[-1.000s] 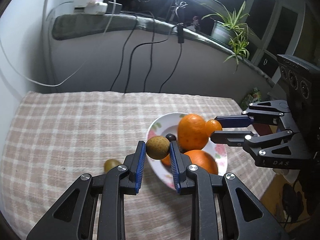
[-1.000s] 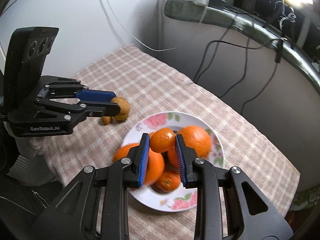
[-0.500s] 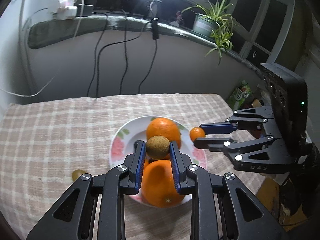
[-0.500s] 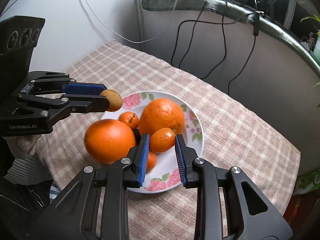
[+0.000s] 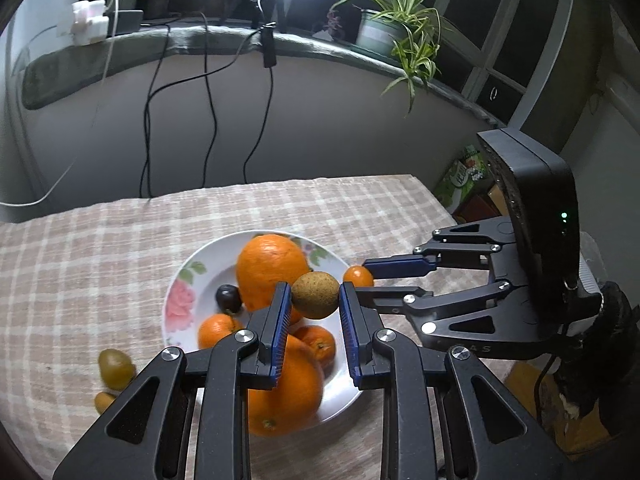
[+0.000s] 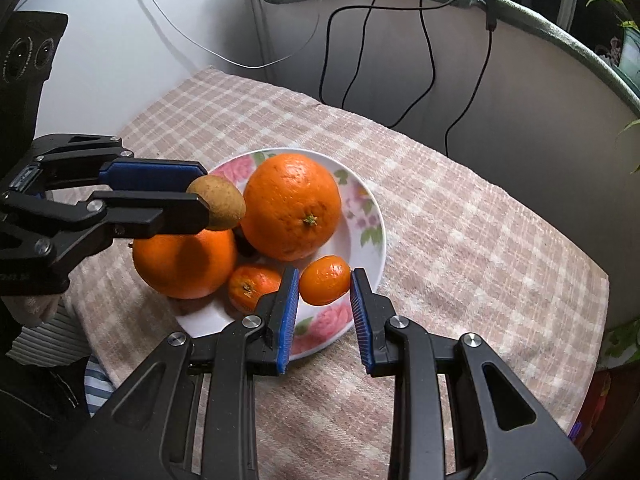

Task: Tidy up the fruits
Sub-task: 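Lower both held fruits into the plate and open both tools, then withdraw both open tools from the plate toward the remaining kiwis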

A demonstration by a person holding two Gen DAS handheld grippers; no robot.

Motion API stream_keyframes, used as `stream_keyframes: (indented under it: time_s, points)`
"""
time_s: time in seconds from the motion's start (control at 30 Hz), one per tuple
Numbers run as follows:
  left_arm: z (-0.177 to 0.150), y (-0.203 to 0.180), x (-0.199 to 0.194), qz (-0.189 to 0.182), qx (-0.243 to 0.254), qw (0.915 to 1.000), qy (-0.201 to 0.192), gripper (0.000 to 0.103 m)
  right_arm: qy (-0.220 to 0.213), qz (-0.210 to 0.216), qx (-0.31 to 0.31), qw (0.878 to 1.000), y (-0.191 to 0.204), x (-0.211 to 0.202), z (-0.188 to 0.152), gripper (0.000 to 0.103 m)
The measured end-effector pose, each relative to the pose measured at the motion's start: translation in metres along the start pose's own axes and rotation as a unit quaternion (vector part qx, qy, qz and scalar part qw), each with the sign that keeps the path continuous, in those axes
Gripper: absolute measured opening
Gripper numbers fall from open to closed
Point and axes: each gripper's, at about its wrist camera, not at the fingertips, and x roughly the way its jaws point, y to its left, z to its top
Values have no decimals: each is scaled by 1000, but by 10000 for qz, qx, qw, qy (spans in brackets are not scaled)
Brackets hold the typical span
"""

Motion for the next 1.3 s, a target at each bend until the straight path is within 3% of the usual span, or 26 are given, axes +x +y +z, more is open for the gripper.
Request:
stream_keyframes:
  time_s: [0.9, 0.97, 1.03, 1.07, 1.13, 1.3]
  points:
    - [6, -10, 16, -80, 9, 9998, 178, 24, 63, -46, 22, 10000, -9, 9, -5, 28]
    - [6, -10, 15, -68, 10, 9998, 165, 31, 77, -80, -10, 9999, -8, 10, -5, 32]
    - [7, -10, 14, -35, 8, 9999, 143, 37, 43, -137, -20, 9999, -8, 8, -5, 58]
    - [7, -10, 13, -18, 11, 9999, 130, 38, 7, -158, -24, 9999, -8, 7, -5, 63]
    - [6, -9, 11, 13, 11, 9999, 105, 49, -74, -172, -38, 9998, -8, 3, -5, 66]
    - [6, -9, 8, 121, 21, 9999, 42, 58, -127, -208, -35, 9997, -8, -1, -3, 70]
